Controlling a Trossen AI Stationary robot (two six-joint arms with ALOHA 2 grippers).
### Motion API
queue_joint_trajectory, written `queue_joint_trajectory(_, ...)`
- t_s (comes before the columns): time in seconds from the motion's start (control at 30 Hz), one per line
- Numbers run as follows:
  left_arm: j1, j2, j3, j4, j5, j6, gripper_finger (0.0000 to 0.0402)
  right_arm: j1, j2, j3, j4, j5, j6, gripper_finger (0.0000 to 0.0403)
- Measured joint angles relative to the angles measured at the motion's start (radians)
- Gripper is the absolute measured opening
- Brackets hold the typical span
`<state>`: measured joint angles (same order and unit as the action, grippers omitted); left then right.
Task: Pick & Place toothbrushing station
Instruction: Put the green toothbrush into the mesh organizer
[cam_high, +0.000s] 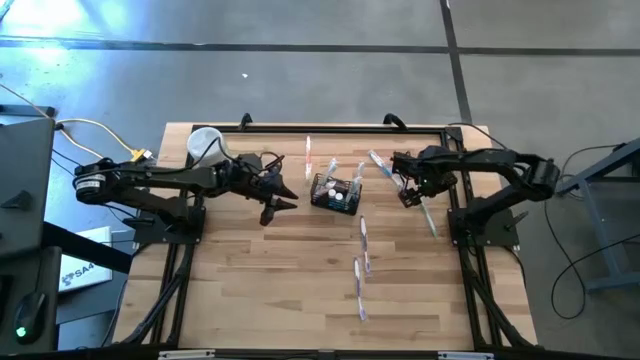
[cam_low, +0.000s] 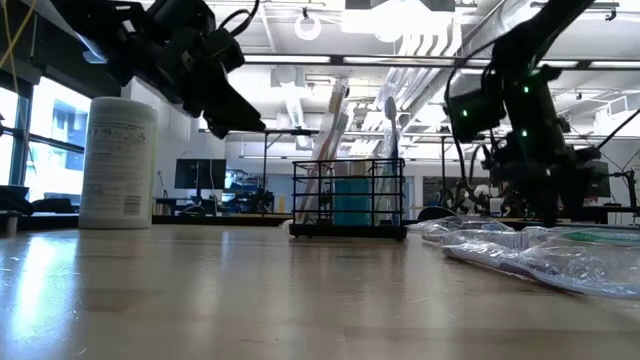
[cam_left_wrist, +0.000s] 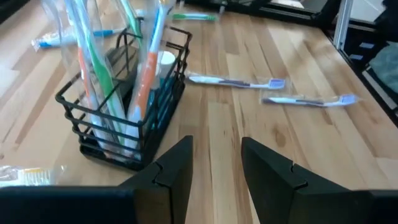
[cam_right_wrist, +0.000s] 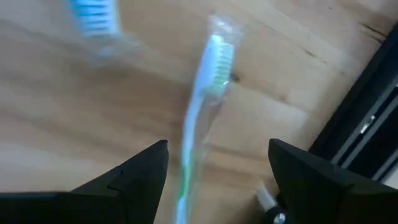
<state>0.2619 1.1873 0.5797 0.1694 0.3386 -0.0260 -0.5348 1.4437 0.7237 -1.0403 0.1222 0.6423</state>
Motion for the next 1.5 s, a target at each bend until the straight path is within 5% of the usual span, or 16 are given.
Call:
queue_joint_trajectory(0.27, 0.0, 0.002, 0.0, -0.015, 0.0, -0.009, 0.0136, -0.044, 0.005, -0.104, 0.19, -0.039, -0.091, 0.027)
queue_joint_trajectory(0.57, 0.0, 0.003, 0.0, -0.016, -0.002, -0.075, 0.0136, -0.043, 0.006, -0.119, 0.21, -0.031, -0.095, 0.0263)
queue_joint_trajectory(0.73, 0.0, 0.003, 0.0, -0.041, -0.009, -0.084, 0.0136, -0.027, 0.008, -0.12, 0.221, -0.044, -0.09, 0.0206)
queue_joint_trajectory(1.03, 0.0, 0.01, 0.0, -0.069, -0.016, -0.088, 0.0136, 0.001, 0.01, -0.121, 0.249, -0.066, -0.1, 0.002)
queue_joint_trajectory(1.5, 0.0, 0.01, 0.0, -0.075, -0.019, -0.084, 0.0136, 0.099, -0.084, -0.126, 0.161, 0.018, -0.037, 0.0008)
